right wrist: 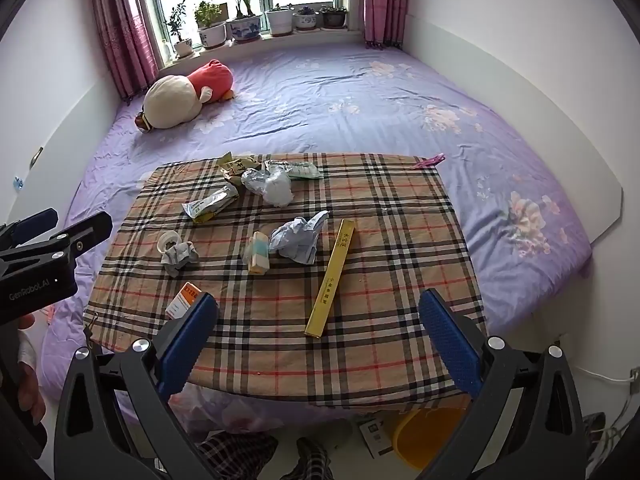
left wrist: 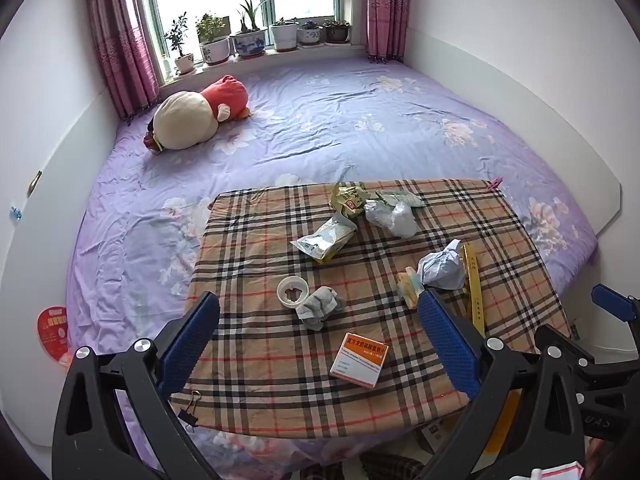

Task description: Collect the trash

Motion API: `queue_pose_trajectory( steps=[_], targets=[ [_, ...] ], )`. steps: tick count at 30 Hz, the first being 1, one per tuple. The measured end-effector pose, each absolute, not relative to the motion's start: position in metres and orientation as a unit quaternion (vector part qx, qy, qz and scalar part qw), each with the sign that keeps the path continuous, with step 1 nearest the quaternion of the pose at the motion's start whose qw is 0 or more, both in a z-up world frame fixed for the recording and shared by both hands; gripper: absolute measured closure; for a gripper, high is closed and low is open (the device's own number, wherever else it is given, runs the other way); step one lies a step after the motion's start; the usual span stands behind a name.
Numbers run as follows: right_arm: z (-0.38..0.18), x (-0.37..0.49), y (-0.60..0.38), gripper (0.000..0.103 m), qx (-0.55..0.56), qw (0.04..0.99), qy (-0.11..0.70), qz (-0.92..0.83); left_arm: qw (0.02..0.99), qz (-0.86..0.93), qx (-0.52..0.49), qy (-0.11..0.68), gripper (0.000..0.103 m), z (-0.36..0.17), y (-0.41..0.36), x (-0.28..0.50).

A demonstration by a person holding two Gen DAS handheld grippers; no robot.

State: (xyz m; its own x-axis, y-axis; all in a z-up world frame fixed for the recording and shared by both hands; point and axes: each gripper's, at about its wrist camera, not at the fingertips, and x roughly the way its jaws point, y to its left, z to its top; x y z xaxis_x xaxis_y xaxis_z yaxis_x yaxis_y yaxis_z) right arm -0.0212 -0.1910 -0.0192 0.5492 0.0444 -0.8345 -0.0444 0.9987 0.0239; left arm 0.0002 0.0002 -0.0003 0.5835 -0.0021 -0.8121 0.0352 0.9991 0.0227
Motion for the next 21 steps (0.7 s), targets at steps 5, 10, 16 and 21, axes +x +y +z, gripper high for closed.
queue_pose_trajectory(
  steps=[5, 10, 16, 21],
  targets=[
    [-0.0187, -0.0212, -0.1902, 0.003, 0.000, 0.880, 0.475, 0.026, 0.890, -0.012, 0.015, 0.456, 0.005, 0.0013, 0.0011, -0.0014],
    [-0.0157, -0.0185, -0.1903, 0.003, 0.002, 0.880, 0.474, 0.026, 0.890, -0.011, 0.015, 0.455, 0.005, 0.0037, 0.0023, -0.0024],
    [-0.0137, -0.0180, -0.1922, 0.003, 0.000, 0.881, 0.473, 0.026, 0.890, -0.008, 0.019, 0.455, 0.005, 0.0043, 0.0055, -0.0001],
    [-0.0160, -0.0212, -0.1900, 0.003, -0.001, 0.881, 0.471, 0.026, 0.891, -0.007, 0.019, 0.454, 0.005, 0.0059, 0.0070, -0.0001]
  ],
)
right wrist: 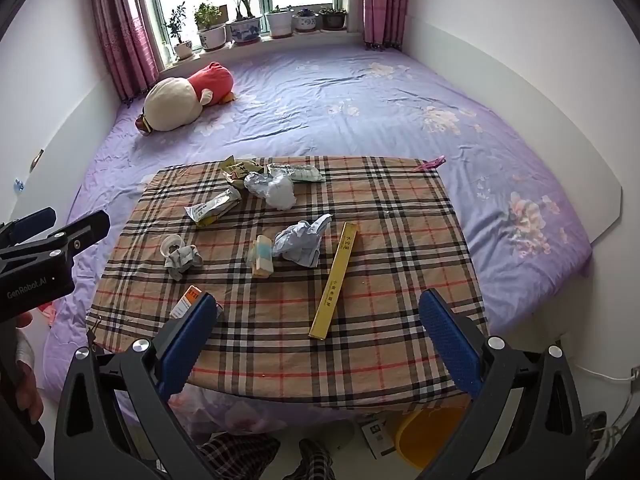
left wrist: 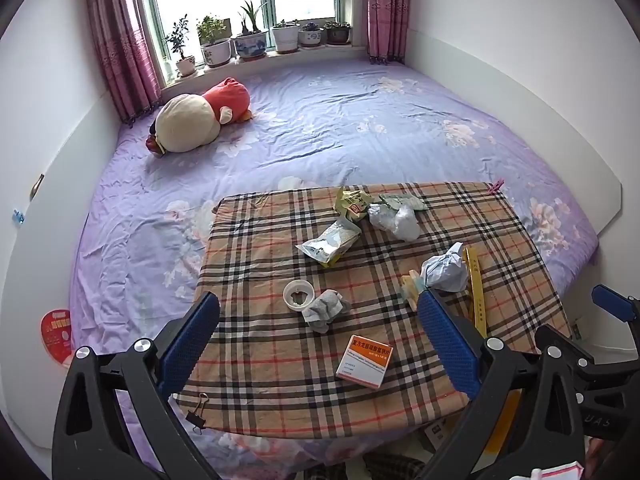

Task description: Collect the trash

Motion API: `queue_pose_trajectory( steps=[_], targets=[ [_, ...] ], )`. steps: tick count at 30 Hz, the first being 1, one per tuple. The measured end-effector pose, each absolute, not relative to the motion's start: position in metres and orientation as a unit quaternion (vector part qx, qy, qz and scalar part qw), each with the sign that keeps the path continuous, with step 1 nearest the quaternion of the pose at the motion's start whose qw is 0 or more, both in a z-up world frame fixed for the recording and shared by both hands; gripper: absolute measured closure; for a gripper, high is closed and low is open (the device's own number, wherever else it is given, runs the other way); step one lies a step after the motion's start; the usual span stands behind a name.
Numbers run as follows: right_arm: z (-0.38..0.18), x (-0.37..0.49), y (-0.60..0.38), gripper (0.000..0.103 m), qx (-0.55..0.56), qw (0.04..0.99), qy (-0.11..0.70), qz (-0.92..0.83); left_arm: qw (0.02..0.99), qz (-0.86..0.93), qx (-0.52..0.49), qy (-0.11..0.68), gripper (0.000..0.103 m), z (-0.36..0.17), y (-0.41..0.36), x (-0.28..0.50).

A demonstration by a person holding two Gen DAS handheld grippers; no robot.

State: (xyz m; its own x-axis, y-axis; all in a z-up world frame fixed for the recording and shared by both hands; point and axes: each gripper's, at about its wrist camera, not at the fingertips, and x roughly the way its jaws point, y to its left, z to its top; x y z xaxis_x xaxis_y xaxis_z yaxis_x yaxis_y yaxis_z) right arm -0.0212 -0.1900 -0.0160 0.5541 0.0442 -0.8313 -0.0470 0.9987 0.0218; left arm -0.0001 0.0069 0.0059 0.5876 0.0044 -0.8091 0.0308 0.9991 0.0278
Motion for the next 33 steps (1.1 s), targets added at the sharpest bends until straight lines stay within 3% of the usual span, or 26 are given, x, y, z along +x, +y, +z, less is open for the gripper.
queue_pose_trajectory(
  steps=[33],
  targets=[
    [-0.0082, -0.0277, -0.1972, 0.003, 0.010, 0.889, 0.458, 0.010, 0.894, -0.002, 0.015, 0.447, 0.005, 0.0089, 0.0117, -0.0075]
  ],
)
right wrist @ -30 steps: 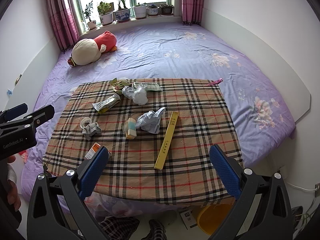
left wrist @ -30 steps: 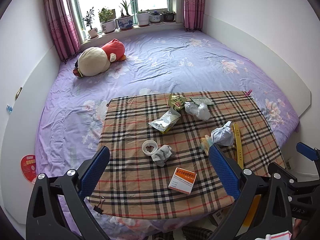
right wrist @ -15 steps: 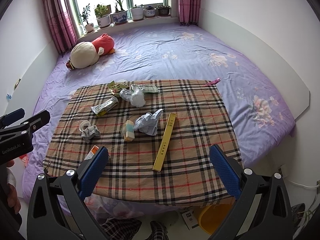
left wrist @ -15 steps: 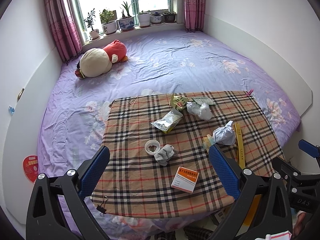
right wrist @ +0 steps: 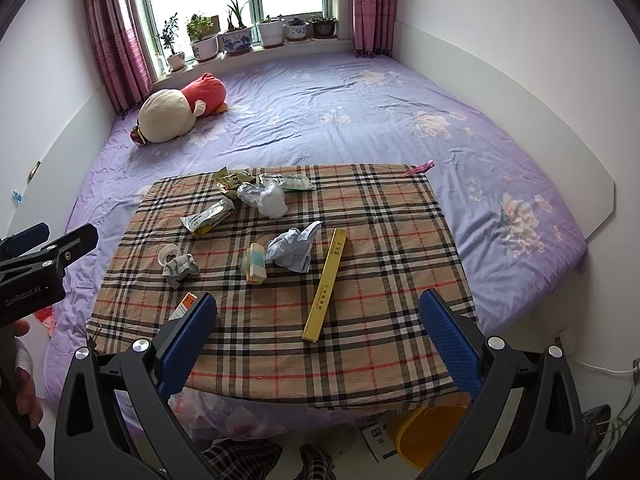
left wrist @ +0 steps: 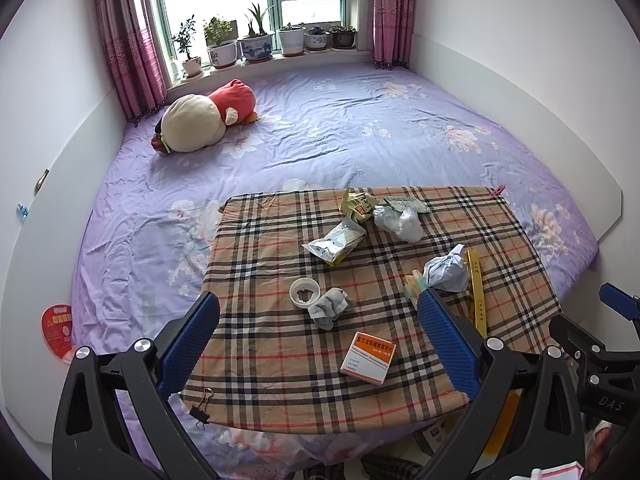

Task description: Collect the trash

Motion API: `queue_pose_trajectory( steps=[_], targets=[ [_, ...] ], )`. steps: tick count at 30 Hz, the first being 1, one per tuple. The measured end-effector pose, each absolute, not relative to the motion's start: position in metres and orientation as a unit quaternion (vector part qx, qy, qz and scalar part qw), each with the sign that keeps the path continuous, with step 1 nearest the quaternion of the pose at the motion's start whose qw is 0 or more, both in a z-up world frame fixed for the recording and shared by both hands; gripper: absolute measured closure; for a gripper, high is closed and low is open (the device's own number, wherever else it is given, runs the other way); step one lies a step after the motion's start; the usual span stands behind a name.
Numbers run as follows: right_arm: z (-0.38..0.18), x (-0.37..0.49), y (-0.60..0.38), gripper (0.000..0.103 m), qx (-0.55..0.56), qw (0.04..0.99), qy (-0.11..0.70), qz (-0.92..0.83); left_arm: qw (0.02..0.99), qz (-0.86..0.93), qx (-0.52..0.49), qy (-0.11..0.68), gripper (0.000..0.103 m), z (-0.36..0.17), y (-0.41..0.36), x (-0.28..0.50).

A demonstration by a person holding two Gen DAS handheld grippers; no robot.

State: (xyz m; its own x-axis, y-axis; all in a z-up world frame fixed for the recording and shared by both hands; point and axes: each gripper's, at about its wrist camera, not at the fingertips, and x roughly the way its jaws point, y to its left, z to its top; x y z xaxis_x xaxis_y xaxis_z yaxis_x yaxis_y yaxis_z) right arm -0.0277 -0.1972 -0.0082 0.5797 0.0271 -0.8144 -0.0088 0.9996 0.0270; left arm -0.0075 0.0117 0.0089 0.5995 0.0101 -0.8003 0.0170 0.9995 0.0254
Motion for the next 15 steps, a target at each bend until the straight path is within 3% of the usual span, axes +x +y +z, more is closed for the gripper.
queue_pose_trajectory(
  steps=[15],
  targets=[
    [-0.0065, -0.0304, -0.1938, 0.003, 0.009, 0.890, 0.455, 0.010, 0.895, -0.003, 0.017, 0.445, 0.005, 0.0102, 0.0092, -0.0088]
  ],
)
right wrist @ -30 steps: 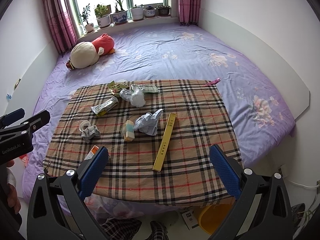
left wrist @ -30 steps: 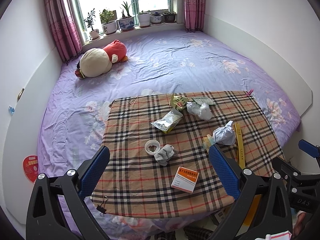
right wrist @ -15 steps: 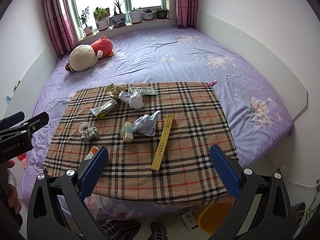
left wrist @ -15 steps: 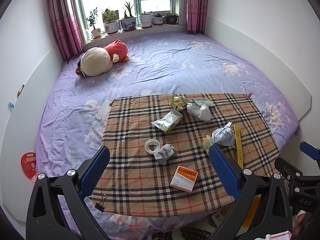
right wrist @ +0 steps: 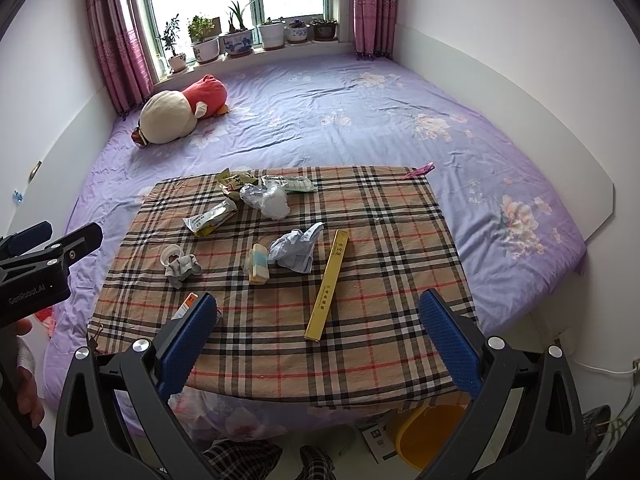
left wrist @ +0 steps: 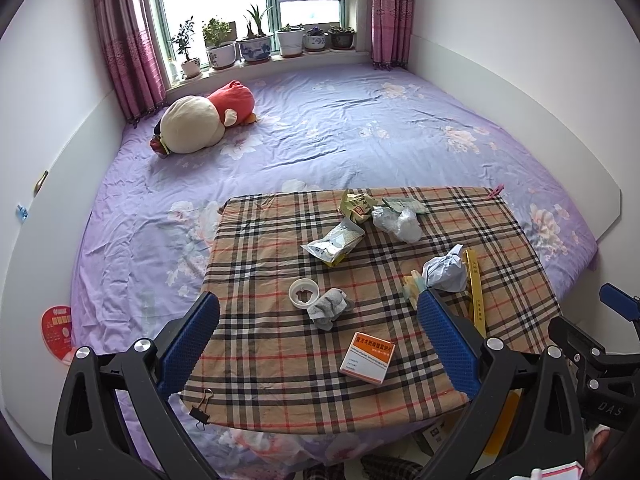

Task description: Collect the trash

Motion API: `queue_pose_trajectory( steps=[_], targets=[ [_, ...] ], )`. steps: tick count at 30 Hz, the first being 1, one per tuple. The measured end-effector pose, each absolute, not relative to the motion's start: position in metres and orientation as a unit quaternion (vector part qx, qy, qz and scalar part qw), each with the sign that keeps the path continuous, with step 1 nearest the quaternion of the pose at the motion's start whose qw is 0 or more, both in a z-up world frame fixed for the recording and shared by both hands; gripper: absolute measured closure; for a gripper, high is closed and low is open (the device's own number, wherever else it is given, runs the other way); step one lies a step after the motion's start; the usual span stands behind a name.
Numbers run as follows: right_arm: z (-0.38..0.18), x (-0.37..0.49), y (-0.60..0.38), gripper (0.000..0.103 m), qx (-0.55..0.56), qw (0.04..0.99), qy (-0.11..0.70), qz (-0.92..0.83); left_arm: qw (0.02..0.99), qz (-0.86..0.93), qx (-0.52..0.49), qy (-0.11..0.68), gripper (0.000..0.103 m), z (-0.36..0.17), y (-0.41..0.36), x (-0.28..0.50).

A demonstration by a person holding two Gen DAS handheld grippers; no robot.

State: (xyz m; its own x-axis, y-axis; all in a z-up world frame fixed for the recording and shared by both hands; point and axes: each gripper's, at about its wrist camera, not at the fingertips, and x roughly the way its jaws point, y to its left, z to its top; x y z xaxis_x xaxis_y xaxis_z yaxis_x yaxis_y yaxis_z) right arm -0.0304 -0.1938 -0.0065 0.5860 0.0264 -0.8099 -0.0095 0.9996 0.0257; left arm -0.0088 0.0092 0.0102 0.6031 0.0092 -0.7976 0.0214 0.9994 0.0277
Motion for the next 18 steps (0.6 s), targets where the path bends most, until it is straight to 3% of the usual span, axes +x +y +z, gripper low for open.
queue_pose_trajectory(
  steps=[10, 18],
  targets=[
    [-0.008, -0.030, -0.198, 0.003, 0.016, 0.891, 0.454, 0.005, 0.892, -0.005, 0.012, 0.452, 0.005, 0.007, 0.010, -0.007],
    [-0.032, -0.037, -0.208, 0.003, 0.028, 0.882, 0.471, -0.013, 0.867, -0.005, 0.003, 0.499, 0.005, -0.034, 0.024, -0.013]
  ],
)
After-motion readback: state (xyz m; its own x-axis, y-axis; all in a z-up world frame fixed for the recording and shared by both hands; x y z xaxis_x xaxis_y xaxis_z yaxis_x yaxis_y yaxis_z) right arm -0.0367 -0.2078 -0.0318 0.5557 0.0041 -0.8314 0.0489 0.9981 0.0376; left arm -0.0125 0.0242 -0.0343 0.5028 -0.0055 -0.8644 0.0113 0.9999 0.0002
